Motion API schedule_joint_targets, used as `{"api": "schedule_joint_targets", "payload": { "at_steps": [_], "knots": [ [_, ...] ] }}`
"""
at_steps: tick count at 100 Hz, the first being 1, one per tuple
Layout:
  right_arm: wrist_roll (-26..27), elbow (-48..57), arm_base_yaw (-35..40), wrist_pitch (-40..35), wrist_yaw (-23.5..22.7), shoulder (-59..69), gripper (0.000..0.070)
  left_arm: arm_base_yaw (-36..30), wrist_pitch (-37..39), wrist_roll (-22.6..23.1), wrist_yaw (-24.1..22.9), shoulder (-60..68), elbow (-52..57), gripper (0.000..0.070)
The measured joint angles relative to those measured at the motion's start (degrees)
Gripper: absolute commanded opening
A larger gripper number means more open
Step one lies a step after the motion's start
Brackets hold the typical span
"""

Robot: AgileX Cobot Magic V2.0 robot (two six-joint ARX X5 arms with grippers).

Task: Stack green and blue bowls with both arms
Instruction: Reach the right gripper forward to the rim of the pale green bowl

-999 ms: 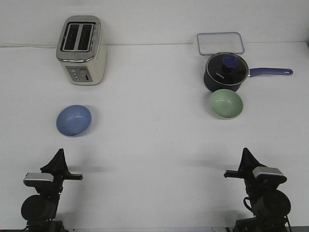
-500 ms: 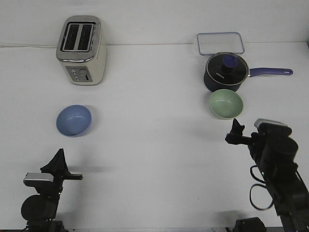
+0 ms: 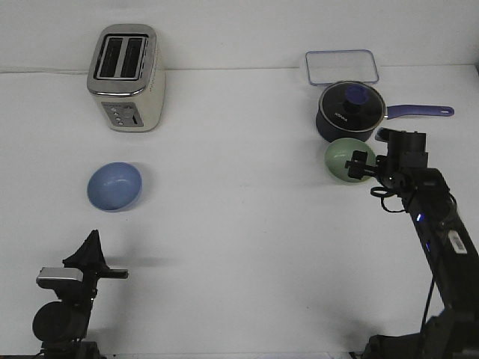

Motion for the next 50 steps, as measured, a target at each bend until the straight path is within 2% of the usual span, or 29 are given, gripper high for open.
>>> {"api": "schedule_joint_targets", "payload": {
  "at_steps": [32,43,47,50],
  "knots": [
    [-1.3,5.0,-3.9,0.7,-5.0,13.8,0.0546,0.0,0.0,0.0,0.0,0.0,0.0,0.0015],
    [-1.5,5.2,-4.3,2.4,-5.9,15.6,0.0470,0.0,0.0,0.0,0.0,0.0,0.0,0.0015],
    [-1.6,5.2,-4.3,2.7,-6.0,16.0,0.0405,0.0,0.0,0.0,0.0,0.0,0.0,0.0015],
    [-1.7,5.2,-4.2,2.7,-6.1,16.2,0.0324,0.0,0.0,0.0,0.0,0.0,0.0,0.0015]
  ]
}}
